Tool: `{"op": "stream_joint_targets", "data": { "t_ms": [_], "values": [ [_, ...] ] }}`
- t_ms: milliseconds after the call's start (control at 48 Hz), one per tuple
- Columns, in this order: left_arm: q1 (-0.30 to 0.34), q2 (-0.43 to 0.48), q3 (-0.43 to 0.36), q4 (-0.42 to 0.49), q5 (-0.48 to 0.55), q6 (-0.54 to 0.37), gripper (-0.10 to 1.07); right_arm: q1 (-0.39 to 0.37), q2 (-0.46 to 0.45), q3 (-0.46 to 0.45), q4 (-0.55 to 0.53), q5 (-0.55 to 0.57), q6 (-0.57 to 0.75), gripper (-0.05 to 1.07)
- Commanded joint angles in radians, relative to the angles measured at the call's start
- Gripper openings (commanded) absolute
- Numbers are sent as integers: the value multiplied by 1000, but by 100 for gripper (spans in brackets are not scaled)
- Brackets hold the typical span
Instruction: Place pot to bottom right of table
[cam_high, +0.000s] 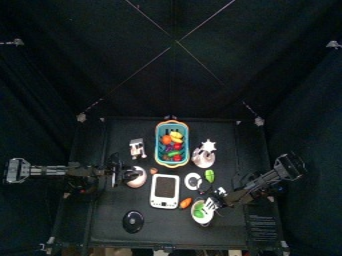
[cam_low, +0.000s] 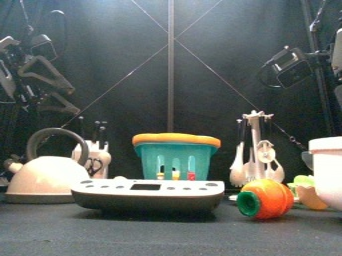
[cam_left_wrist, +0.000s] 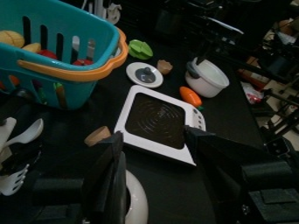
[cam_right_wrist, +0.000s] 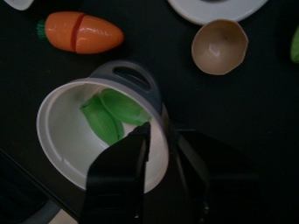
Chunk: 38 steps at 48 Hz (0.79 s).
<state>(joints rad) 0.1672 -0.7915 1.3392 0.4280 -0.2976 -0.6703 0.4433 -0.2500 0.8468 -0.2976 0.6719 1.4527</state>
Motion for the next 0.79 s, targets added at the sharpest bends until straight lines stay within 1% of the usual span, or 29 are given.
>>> {"op": "stream_joint_targets", "data": {
  "t_ms": [0,146,250,312,438,521,625,688,771],
  "values": [
    [3,2,-28,-2,3,3,92,-3,-12,-11,-3,-2,-2,72],
    [3,2,-28,-2,5,3,92,-3,-26,-15,-18,3,-3,73],
    [3,2,-29,-3,5,3,92,-3,-61,-15,-51,23,3,73],
    [3,2,-29,-3,5,3,92,-11,-87,-14,-69,55,9,73],
    [3,2,-28,-3,5,3,92,-38,-138,-6,-103,158,14,73],
    [3,2,-29,-3,5,3,92,-77,-155,9,-129,239,17,73],
    [3,2,-28,-3,5,3,92,-141,-160,26,-160,290,29,73],
    [3,2,-28,-3,5,3,92,-190,-161,37,-184,279,46,73],
    [3,2,-26,-3,8,3,92,-235,-161,48,-202,247,61,74]
  ]
}}
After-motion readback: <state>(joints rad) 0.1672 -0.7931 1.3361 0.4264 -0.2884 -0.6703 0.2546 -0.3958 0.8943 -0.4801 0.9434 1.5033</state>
